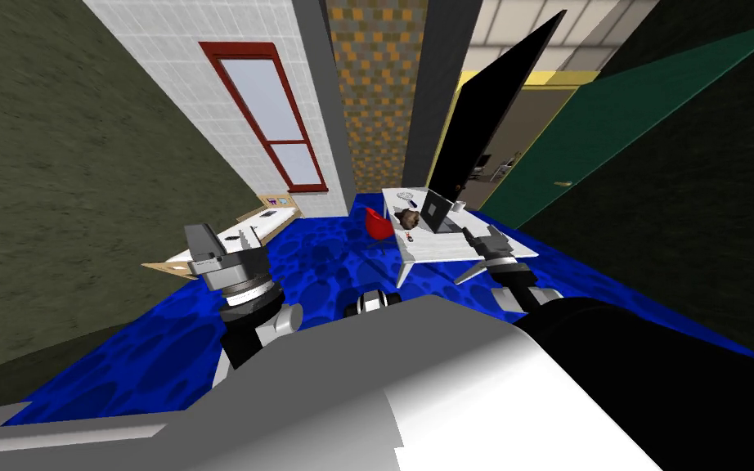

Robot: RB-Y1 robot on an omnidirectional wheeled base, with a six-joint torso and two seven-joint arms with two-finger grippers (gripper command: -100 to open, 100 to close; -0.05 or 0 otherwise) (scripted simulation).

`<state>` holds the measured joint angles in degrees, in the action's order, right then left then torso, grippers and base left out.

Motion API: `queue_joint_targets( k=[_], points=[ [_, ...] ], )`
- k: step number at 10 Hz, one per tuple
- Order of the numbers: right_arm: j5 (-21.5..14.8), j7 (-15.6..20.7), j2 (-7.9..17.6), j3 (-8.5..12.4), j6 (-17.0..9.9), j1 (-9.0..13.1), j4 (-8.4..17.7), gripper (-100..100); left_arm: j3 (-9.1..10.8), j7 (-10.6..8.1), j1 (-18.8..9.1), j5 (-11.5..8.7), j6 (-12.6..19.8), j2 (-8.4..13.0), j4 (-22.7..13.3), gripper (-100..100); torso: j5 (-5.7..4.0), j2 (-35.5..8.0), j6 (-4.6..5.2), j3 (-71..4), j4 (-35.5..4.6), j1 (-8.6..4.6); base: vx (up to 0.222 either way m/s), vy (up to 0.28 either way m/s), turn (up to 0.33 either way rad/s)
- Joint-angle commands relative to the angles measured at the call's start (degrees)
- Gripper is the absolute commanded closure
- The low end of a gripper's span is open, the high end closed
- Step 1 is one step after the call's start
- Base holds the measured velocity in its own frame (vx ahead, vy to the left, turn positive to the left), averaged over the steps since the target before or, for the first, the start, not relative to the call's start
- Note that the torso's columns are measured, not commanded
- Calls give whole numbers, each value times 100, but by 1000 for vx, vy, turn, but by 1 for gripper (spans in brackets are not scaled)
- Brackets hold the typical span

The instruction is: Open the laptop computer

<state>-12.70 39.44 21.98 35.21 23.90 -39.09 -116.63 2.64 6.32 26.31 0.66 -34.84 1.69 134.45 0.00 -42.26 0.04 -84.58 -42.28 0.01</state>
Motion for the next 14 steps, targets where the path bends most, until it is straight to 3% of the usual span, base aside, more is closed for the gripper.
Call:
queue_joint_targets(
  k=[1,2,3,4,7,9,12,14],
  points=[
    [-139,333,41,196,-43,-57,206,-100,0,0,-1,0,0,0,0,0,0,-1,-7,0,0,-1,4,-15,185],
    [-259,555,69,372,-99,-134,354,-100,0,0,0,0,0,0,0,0,0,-1,-2,1,0,-2,12,-16,306],
    [-259,588,69,372,-99,-134,354,-100,0,0,-1,0,0,0,0,0,-1,1,-7,0,0,-3,11,-18,164],
    [-383,815,93,541,-155,-211,503,-100,0,0,0,0,0,0,0,0,0,-1,0,0,0,-1,15,-21,297],
    [-510,1088,115,705,-214,-288,653,-100,0,0,0,0,0,0,0,0,1,0,-7,0,0,2,18,-19,200],
    [-767,1468,156,1010,-331,-440,948,-100,0,0,0,0,0,0,0,0,0,0,-7,0,0,-1,33,-27,364],
    [-894,1796,177,1152,-390,-514,1091,-100,0,0,0,0,0,0,0,0,0,-3,-5,2,-1,1,31,-33,155],
    [-1143,2168,212,1410,-503,-656,1362,-100,0,0,0,0,0,0,0,0,1,-5,-6,3,-2,1,36,-38,313]
  ],
)
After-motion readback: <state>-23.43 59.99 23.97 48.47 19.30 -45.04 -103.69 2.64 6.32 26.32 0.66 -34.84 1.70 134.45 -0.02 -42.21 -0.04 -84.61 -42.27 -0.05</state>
